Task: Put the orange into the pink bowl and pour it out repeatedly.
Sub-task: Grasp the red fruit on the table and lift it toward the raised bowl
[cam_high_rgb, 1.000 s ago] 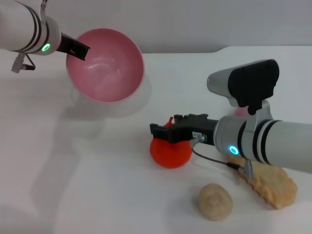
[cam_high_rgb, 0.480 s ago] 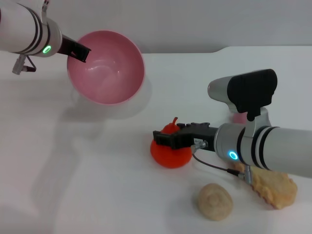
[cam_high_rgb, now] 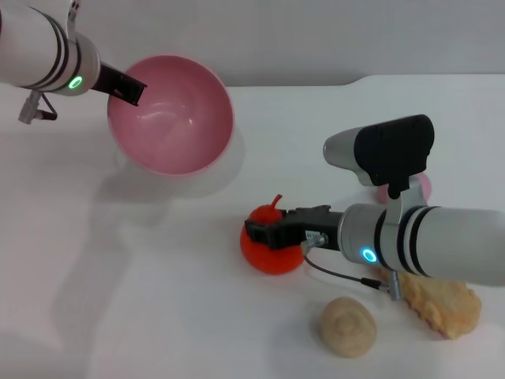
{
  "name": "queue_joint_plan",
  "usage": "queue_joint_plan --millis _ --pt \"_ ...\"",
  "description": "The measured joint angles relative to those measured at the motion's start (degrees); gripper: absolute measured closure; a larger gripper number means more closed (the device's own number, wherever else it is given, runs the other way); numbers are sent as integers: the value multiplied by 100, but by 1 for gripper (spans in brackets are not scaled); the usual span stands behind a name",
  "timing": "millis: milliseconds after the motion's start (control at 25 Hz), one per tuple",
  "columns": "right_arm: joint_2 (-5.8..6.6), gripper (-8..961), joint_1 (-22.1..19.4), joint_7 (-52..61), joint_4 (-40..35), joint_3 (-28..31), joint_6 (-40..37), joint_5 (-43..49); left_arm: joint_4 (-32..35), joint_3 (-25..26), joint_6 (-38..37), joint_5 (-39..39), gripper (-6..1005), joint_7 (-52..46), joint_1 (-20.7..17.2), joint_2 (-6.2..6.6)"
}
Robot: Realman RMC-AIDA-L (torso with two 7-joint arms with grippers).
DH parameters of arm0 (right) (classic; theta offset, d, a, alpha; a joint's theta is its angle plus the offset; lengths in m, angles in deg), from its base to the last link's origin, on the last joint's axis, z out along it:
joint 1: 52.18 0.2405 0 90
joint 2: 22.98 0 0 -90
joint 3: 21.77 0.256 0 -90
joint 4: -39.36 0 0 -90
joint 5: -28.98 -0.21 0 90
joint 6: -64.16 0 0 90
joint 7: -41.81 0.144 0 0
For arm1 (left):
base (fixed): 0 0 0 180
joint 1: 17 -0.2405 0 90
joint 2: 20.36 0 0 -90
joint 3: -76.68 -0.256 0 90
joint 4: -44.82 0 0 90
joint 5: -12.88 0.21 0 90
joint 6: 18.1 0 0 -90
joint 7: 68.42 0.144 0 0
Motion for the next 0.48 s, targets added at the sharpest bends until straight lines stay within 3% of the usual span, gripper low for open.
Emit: queue_joint_plan --millis 240,480 --pt "7 497 -45 -37 -247 -31 93 13 13 0 95 -4 953 -13 9 -12" --pt "-7 650 -359 -4 -1032 59 397 426 17 -20 168 -40 953 -29 22 -33"
